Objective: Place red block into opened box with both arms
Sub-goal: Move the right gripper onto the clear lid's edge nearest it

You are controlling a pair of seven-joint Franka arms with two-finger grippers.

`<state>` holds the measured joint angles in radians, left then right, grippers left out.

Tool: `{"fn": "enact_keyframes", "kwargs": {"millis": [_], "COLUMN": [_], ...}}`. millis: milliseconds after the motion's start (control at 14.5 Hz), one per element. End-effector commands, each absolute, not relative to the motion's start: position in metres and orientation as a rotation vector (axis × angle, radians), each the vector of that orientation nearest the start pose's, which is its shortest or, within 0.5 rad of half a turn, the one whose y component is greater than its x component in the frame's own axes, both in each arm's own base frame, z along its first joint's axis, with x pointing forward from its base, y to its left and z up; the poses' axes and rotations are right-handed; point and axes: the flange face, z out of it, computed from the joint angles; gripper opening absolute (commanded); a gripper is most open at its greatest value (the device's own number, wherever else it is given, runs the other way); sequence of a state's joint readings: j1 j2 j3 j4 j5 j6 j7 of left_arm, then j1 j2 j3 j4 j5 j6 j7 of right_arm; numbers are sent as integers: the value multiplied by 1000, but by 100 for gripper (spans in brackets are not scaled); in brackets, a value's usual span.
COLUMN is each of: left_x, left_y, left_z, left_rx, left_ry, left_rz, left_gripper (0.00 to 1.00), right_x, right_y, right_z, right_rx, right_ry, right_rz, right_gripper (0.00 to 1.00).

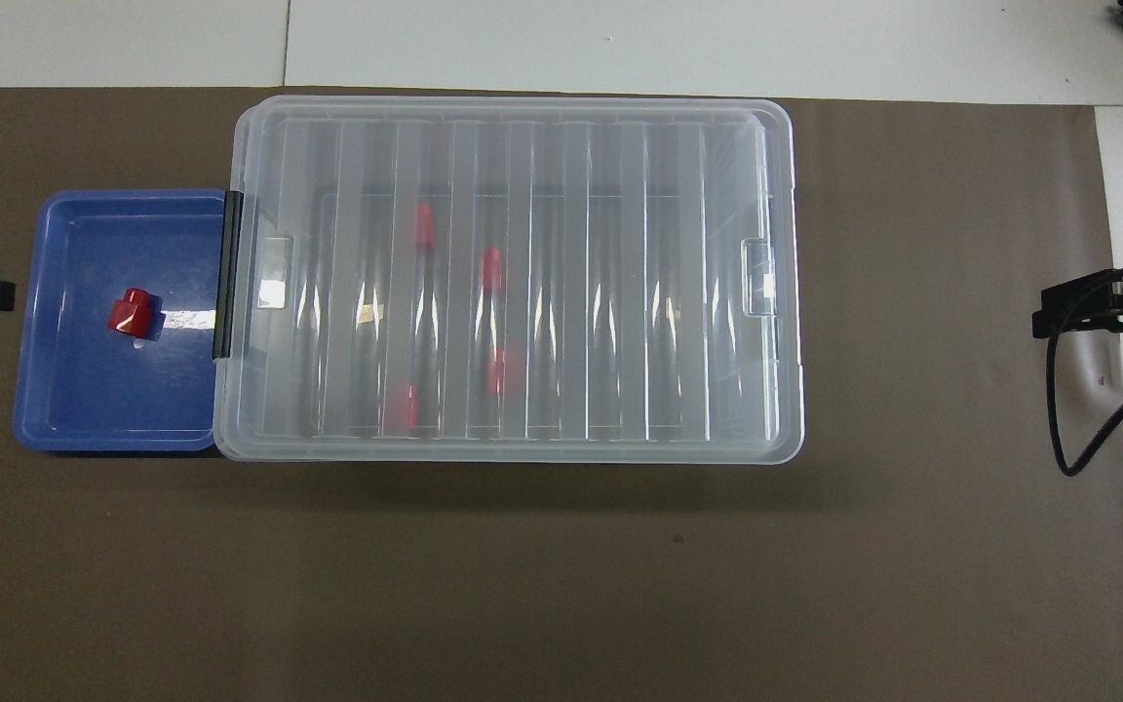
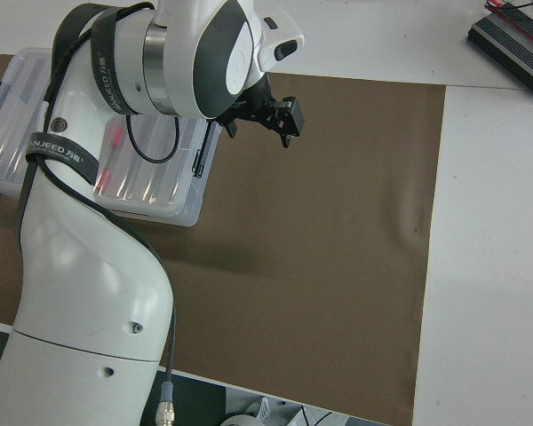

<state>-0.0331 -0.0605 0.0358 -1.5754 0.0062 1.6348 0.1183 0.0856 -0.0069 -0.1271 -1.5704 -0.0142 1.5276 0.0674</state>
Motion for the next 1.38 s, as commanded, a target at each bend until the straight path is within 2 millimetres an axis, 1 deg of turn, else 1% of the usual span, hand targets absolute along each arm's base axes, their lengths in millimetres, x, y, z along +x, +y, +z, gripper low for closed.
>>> {"fn": "enact_keyframes", "kwargs": {"millis": [0, 207, 275, 344, 482, 551, 688, 826, 895, 964, 1033, 1101, 1170, 1308], "left_x": [535, 535, 535, 535, 535, 535, 535, 535, 535, 535, 535, 535, 535, 535], "left_y": [2, 2, 1, 1, 1, 1, 1, 1, 1, 2, 1, 1, 1, 2], "left_z": [662, 663, 663, 663, 662, 662, 663, 663, 663, 663, 663, 663, 663, 662], "left_rx": [-3135, -3135, -3134, -3134, -3135, -3135, -3134, -3134, -3134, -3135, -3134, -3134, -3134, -3133], "left_ry": [173, 173, 178, 178, 178, 178, 178, 178, 178, 173, 178, 178, 178, 173], "left_rz": [-215, -218, -218, -218, -213, -215, -218, -218, -218, -218, -218, -218, -218, -218], "left_gripper": [100, 100, 100, 100, 100, 100, 100, 100, 100, 100, 100, 100, 100, 100], "right_x": [541, 546, 551, 556, 565, 574, 593, 610, 616, 621, 627, 629, 630, 631], "right_y": [-25, -22, -17, -4, 19, 36, 64, 95, 108, 117, 119, 121, 121, 121], "right_z": [628, 628, 622, 610, 590, 580, 555, 524, 510, 497, 483, 475, 469, 466], "right_rx": [-3131, -3131, -3130, -3127, -3121, -3102, -3060, -3037, -3034, -3037, -3042, -3045, -3048, -3054], "right_ry": [156, 151, 137, 102, 44, 12, -4, -31, -35, -42, -44, -46, -45, -55], "right_rz": [56, 3, -40, -95, -142, -161, -196, -210, -213, -211, -201, -192, -181, -176], "right_gripper": [100, 100, 100, 100, 100, 100, 100, 100, 100, 100, 100, 100, 100, 100]}}
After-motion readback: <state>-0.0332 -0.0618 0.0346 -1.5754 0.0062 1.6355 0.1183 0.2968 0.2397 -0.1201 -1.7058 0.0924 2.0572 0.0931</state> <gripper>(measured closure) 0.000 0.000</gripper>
